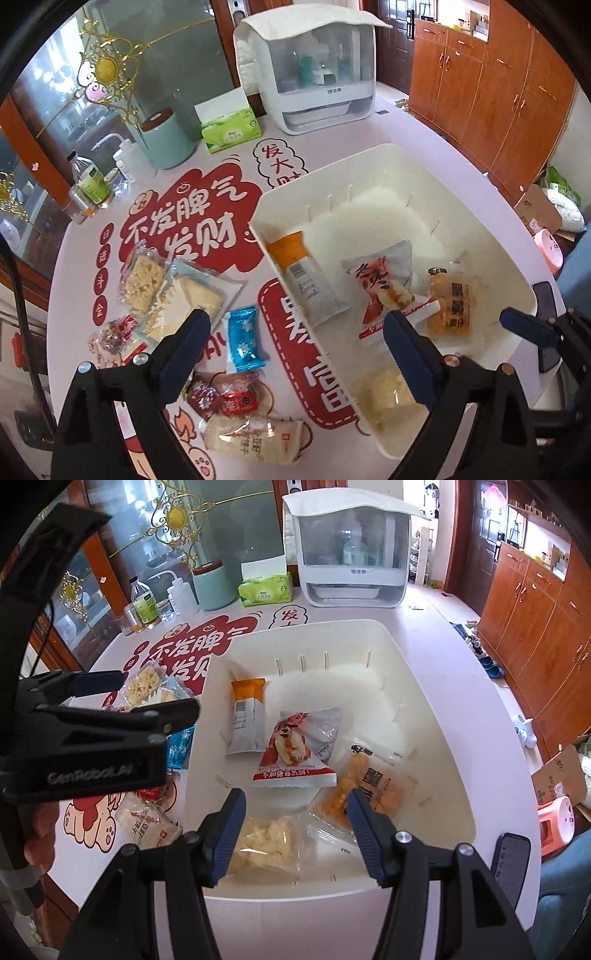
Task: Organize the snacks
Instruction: 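Carry both snacks into the white tray and release them, then grasp the clear sausage bag with the left tool while the right tool grasps the cake pack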
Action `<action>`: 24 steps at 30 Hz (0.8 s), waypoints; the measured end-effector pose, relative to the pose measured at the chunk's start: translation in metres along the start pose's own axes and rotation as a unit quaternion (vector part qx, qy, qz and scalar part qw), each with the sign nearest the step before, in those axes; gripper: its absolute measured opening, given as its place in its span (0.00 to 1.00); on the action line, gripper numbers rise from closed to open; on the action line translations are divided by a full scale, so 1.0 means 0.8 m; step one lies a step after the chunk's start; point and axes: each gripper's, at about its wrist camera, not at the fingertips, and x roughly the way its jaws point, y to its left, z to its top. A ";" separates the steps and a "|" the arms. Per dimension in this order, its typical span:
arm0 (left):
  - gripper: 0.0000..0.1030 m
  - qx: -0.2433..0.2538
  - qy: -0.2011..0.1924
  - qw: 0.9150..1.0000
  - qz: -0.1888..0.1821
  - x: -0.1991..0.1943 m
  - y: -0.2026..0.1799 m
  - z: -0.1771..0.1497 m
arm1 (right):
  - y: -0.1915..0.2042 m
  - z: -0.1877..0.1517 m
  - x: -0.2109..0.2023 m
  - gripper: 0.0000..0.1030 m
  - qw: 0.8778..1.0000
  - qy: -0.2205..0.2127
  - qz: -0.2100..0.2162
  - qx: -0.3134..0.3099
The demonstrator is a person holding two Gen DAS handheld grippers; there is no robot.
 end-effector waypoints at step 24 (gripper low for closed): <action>0.91 -0.067 -0.035 0.993 0.090 -0.109 0.229 -0.094 | 0.100 0.007 -0.047 0.56 0.999 -0.028 0.001 -0.025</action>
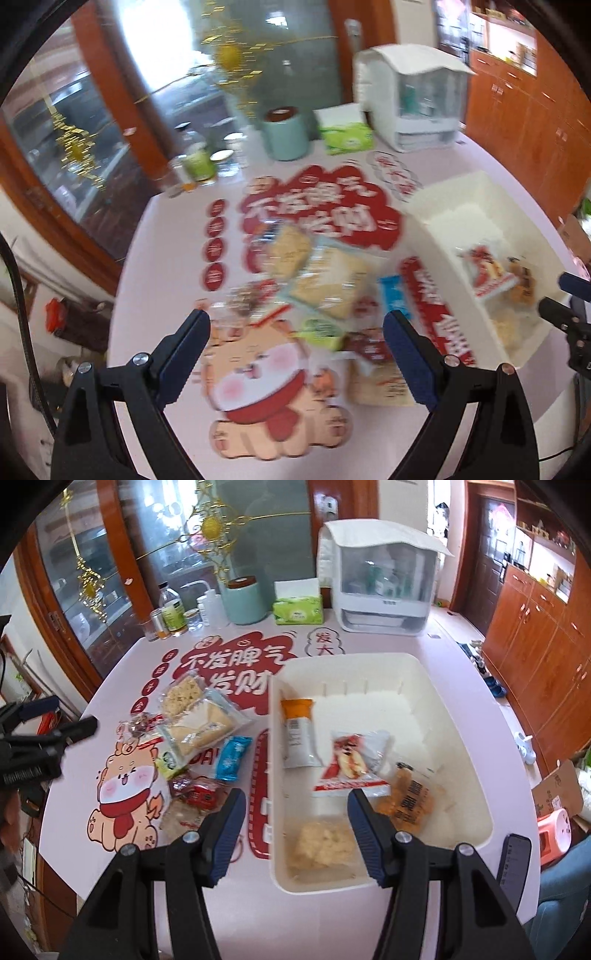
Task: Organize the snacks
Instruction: 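Grasp the clear sausage bag with the left tool while the right tool grasps the cake pack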
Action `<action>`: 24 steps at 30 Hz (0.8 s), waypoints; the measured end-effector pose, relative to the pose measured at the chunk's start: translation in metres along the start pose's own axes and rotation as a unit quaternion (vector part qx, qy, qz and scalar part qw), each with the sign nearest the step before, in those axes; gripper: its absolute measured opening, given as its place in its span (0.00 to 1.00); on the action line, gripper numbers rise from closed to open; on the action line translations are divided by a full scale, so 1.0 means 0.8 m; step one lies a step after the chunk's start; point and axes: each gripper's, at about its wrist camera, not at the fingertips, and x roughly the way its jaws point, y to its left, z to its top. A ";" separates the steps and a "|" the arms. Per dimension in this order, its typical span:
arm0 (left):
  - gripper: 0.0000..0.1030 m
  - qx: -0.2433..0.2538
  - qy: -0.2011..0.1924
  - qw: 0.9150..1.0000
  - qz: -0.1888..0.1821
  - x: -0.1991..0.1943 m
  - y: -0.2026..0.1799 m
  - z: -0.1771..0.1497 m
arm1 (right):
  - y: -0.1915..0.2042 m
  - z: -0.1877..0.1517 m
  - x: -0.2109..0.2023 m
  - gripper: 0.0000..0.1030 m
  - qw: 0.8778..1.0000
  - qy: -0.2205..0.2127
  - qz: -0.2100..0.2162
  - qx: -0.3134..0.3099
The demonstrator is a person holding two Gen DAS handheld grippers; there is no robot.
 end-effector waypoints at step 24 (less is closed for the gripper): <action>0.96 0.114 0.007 0.993 -0.016 0.098 0.182 0.057 | 0.169 0.150 0.081 0.76 0.997 0.030 0.064 0.010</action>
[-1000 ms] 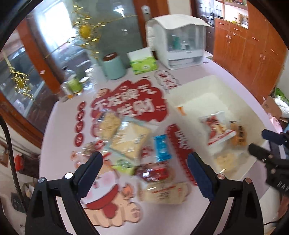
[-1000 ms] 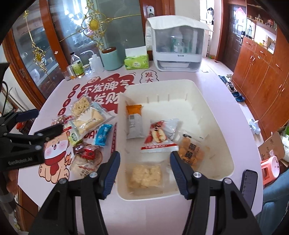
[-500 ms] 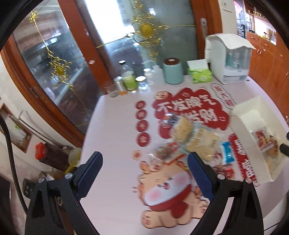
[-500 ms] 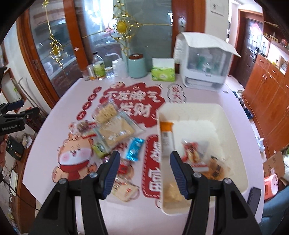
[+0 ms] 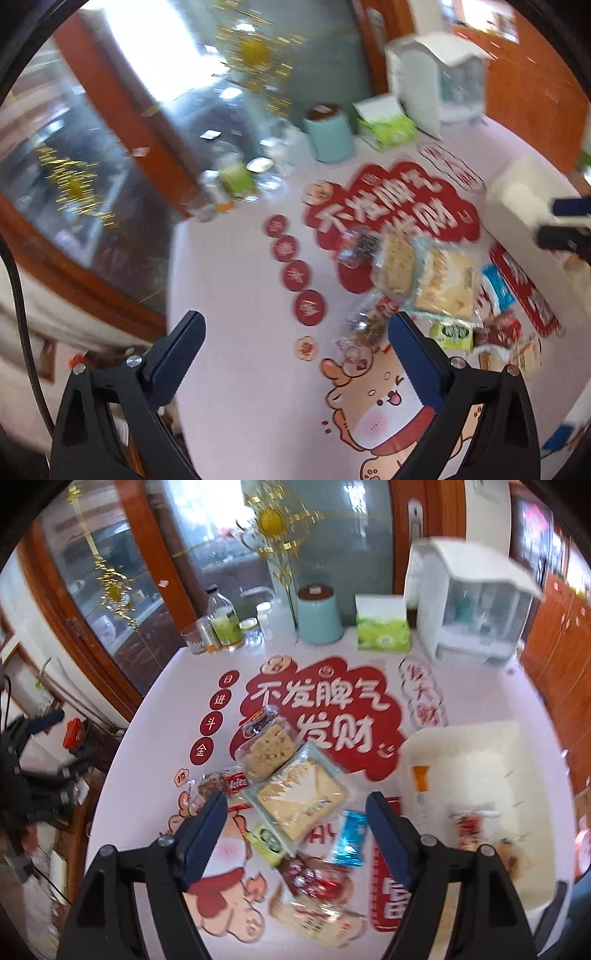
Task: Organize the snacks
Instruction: 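Grasp the clear sausage bag with the left tool while the right tool grasps the cake pack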
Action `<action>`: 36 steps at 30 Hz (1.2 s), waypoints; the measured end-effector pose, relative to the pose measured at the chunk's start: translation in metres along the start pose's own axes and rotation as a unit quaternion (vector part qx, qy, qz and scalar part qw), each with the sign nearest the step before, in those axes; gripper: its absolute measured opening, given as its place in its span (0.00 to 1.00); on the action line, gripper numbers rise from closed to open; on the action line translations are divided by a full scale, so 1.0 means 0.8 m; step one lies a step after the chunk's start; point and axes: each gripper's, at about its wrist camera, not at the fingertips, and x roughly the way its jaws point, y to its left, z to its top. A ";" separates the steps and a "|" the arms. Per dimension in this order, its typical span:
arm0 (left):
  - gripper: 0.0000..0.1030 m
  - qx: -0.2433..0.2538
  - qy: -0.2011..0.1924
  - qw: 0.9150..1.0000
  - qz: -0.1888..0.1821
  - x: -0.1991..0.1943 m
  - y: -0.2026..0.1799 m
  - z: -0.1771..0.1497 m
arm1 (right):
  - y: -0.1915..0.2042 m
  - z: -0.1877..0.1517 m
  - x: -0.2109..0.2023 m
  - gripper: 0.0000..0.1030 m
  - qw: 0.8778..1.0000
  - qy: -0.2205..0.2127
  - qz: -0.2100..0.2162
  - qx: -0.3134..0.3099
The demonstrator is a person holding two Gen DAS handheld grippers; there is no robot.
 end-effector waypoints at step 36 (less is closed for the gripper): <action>0.39 -0.013 0.131 0.964 -0.233 0.273 -0.064 -0.032 | -0.016 -0.013 0.306 1.00 0.957 0.166 -0.144 0.190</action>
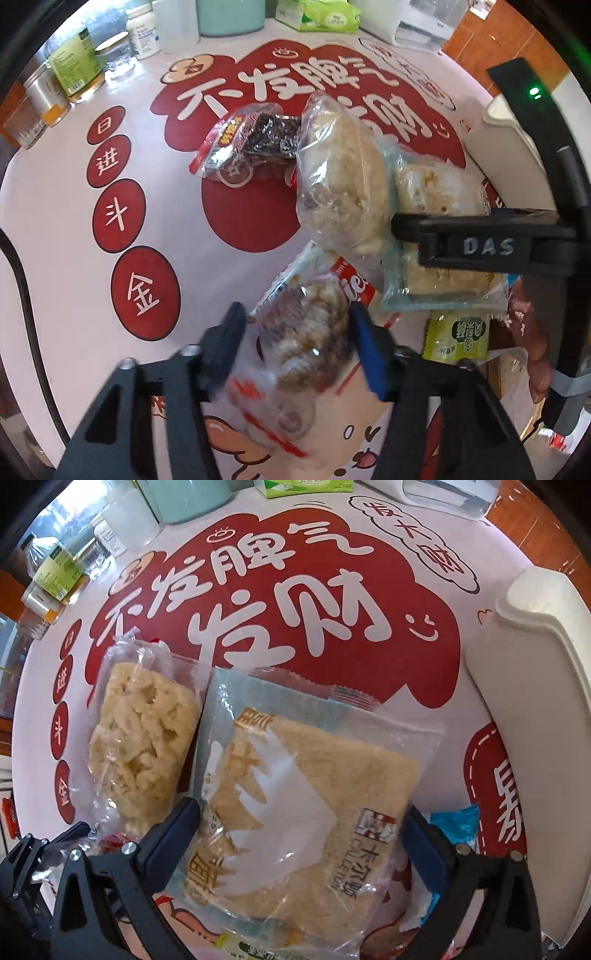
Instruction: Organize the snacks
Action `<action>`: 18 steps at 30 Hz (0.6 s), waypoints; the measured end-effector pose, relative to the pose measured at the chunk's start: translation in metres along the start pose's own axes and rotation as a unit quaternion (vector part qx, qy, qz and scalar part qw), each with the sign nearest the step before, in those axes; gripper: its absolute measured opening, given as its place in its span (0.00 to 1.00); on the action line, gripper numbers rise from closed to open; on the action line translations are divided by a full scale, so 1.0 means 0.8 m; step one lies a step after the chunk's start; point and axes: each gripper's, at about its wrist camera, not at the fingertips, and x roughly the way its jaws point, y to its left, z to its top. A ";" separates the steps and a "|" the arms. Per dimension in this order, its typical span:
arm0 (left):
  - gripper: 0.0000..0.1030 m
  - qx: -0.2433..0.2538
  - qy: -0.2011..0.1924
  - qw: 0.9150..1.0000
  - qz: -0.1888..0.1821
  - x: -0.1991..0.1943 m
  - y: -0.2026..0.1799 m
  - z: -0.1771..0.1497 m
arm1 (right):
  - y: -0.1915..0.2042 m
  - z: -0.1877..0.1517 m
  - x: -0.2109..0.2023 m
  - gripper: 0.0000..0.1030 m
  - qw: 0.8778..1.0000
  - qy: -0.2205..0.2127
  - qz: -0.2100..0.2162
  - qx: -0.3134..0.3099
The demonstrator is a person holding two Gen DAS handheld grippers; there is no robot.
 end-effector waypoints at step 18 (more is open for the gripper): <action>0.34 -0.058 -0.067 0.995 0.046 -0.096 -0.038 -0.055 | -0.029 -0.031 -0.073 0.46 0.993 -0.050 0.103 -0.035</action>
